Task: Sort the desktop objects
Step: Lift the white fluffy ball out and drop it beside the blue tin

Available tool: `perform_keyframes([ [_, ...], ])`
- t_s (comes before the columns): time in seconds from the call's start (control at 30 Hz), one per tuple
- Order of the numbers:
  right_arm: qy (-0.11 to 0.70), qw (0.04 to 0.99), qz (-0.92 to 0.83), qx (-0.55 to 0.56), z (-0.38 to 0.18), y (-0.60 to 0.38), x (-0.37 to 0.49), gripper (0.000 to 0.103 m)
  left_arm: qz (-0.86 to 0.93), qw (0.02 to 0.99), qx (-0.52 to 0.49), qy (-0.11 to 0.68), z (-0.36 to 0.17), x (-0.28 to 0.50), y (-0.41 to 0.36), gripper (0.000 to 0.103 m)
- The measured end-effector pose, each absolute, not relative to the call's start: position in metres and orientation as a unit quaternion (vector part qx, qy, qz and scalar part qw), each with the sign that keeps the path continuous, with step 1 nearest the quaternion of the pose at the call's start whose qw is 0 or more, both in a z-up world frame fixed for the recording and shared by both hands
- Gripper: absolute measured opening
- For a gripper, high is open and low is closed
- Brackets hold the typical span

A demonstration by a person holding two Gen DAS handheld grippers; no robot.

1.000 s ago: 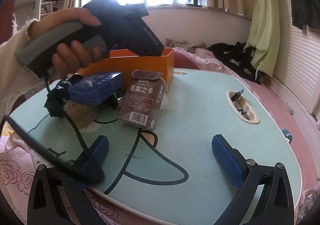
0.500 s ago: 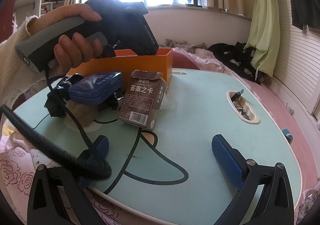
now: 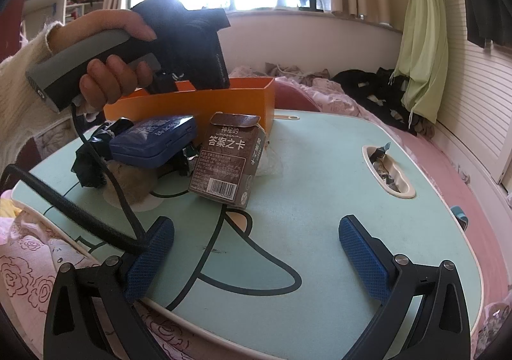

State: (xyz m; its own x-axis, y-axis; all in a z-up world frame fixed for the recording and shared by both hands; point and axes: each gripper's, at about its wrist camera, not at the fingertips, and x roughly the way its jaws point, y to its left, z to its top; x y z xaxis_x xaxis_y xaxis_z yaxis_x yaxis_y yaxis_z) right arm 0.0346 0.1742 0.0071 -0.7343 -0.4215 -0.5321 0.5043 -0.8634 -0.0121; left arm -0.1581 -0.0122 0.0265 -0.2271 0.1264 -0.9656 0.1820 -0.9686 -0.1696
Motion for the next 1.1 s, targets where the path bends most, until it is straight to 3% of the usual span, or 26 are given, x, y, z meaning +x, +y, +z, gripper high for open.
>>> perform_keyframes([
  [0.2,0.078,0.250,-0.928,0.266,0.007,0.174,0.034,0.102,-0.816,-0.016,0.560,0.141,0.067,-0.150,-0.021,0.020],
  [0.43,0.078,0.250,-0.928,0.266,0.007,0.174,0.034,0.102,-0.855,-0.086,0.496,0.125,0.131,-0.085,-0.017,0.019],
  [0.73,0.078,0.250,-0.928,0.265,0.007,0.175,0.034,0.103,-0.850,-0.107,0.502,0.121,0.107,-0.045,-0.020,0.020],
  [0.8,0.078,0.250,-0.928,0.265,0.007,0.175,0.034,0.102,-0.870,-0.075,0.473,0.115,0.113,-0.030,-0.028,0.032],
  [0.9,0.078,0.251,-0.928,0.265,0.007,0.175,0.034,0.103,-0.888,-0.044,0.448,0.094,0.112,-0.006,-0.042,0.069],
  [0.93,0.078,0.251,-0.928,0.265,0.006,0.175,0.034,0.103,-0.891,-0.034,0.444,0.084,0.110,0.004,-0.046,0.074],
  [1.1,0.078,0.251,-0.928,0.265,0.006,0.175,0.034,0.103,-0.893,0.010,0.449,0.031,0.075,0.047,-0.048,0.075],
])
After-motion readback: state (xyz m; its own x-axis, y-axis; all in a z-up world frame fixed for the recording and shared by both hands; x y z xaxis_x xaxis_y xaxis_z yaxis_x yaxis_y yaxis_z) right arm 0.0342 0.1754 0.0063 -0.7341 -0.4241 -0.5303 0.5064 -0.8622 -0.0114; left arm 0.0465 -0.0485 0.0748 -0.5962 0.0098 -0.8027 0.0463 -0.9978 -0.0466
